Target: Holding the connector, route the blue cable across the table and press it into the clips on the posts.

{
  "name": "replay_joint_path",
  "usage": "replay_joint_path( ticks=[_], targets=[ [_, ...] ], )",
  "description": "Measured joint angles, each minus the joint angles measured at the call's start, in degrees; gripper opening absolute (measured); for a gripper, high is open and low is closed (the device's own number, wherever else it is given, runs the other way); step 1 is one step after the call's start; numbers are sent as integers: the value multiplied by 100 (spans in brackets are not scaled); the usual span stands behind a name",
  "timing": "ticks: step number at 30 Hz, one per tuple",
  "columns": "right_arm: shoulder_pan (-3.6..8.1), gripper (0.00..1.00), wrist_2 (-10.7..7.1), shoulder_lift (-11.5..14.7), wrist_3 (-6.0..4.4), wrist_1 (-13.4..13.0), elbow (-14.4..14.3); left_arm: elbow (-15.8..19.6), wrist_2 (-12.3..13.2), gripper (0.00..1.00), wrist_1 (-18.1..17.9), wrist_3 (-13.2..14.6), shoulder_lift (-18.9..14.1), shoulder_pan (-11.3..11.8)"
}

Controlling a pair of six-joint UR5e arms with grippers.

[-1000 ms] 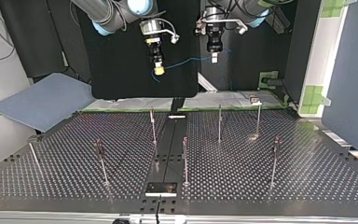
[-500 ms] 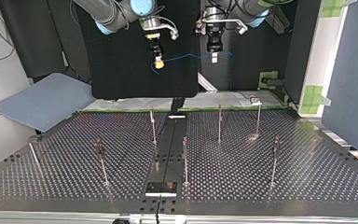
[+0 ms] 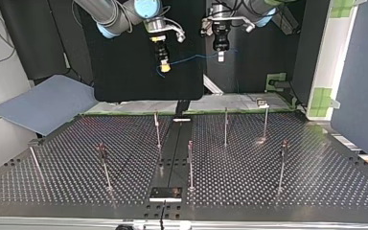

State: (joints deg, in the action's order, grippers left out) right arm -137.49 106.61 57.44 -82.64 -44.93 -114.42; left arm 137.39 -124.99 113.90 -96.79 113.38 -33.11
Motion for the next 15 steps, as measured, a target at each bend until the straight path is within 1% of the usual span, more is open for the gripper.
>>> replay_joint_path(
  ticks=[4, 9, 11, 15],
  targets=[
    [14, 0, -147, 166, -148, 112, 111, -59, -138, 0, 171, -57, -165, 67],
    [38, 0, -370, 392, -366, 327, 325, -243, -348, 0, 385, -52, -380, 161],
    [40, 0, -470, 493, -422, 427, 425, -334, -441, 0, 482, -34, -474, 198],
    [41, 0, -656, 679, -463, 612, 610, -522, -634, 0, 676, -6, -668, 263]
  ],
)
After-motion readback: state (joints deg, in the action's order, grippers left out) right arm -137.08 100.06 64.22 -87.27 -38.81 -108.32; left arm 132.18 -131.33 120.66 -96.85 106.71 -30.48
